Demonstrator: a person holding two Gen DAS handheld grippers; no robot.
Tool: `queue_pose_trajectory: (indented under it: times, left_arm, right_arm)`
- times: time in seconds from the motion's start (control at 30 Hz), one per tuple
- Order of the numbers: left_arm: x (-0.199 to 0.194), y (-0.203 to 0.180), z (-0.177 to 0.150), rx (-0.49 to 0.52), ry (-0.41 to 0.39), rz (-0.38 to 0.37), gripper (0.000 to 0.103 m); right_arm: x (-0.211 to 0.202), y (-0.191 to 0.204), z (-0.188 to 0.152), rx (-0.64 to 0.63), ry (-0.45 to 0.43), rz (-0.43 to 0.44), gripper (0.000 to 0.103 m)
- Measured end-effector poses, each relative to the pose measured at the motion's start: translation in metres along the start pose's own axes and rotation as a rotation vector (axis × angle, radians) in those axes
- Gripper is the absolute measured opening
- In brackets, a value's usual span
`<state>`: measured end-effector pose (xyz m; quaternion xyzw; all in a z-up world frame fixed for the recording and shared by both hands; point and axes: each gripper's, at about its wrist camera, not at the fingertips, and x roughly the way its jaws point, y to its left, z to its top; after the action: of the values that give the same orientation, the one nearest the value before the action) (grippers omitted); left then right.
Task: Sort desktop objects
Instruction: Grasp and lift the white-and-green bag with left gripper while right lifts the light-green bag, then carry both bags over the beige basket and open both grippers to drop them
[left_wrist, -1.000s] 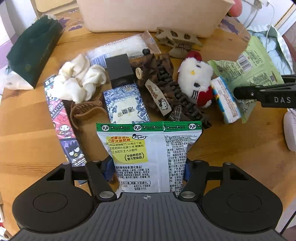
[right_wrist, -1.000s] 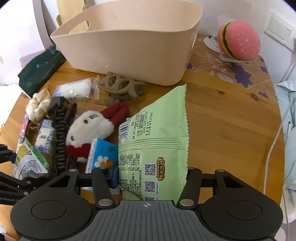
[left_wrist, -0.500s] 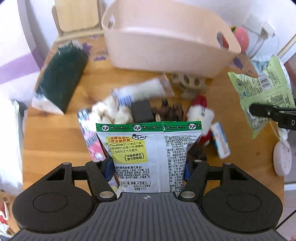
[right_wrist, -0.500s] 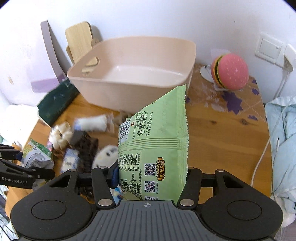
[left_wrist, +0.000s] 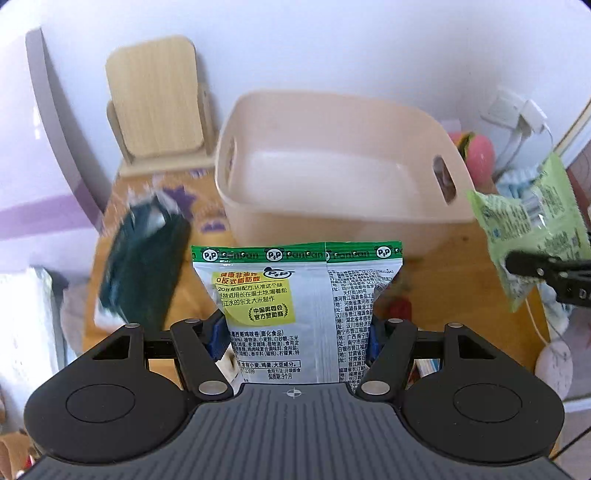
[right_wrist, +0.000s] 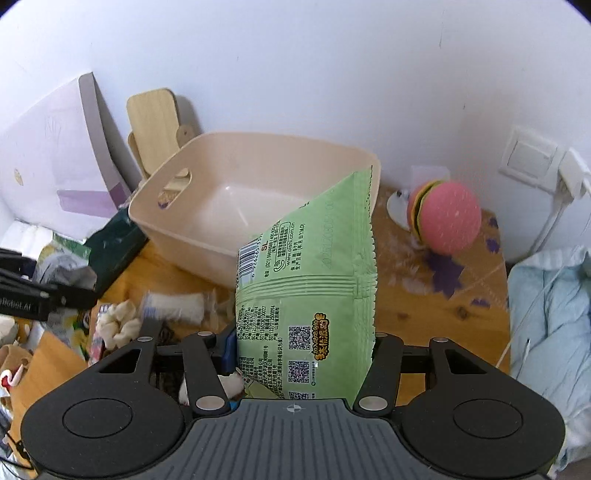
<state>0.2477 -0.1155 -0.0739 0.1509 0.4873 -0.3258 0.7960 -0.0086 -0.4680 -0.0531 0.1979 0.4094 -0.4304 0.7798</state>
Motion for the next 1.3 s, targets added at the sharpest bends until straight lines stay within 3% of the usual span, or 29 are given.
queue_pose_trajectory:
  times: [0.4, 0.67, 0.9, 1.3]
  left_arm:
    - [0.003, -0.002, 0.059, 0.089, -0.084, 0.015, 0.067]
    - [0.035, -0.023, 0.099, 0.130, -0.103, 0.032, 0.067]
    - [0.083, -0.033, 0.120, 0.130, -0.043, 0.054, 0.067]
    - [0.151, -0.029, 0.120, 0.101, 0.090, 0.086, 0.067]
  right_arm:
    - [0.000, -0.004, 0.048, -0.002, -0.069, -0.030, 0.051]
    - [0.026, 0.002, 0.080, 0.034, -0.088, -0.053, 0.052]
    - [0.066, 0.011, 0.099, 0.011, -0.057, -0.100, 0.051]
    - [0.137, 0.007, 0.102, 0.053, 0.067, -0.137, 0.051]
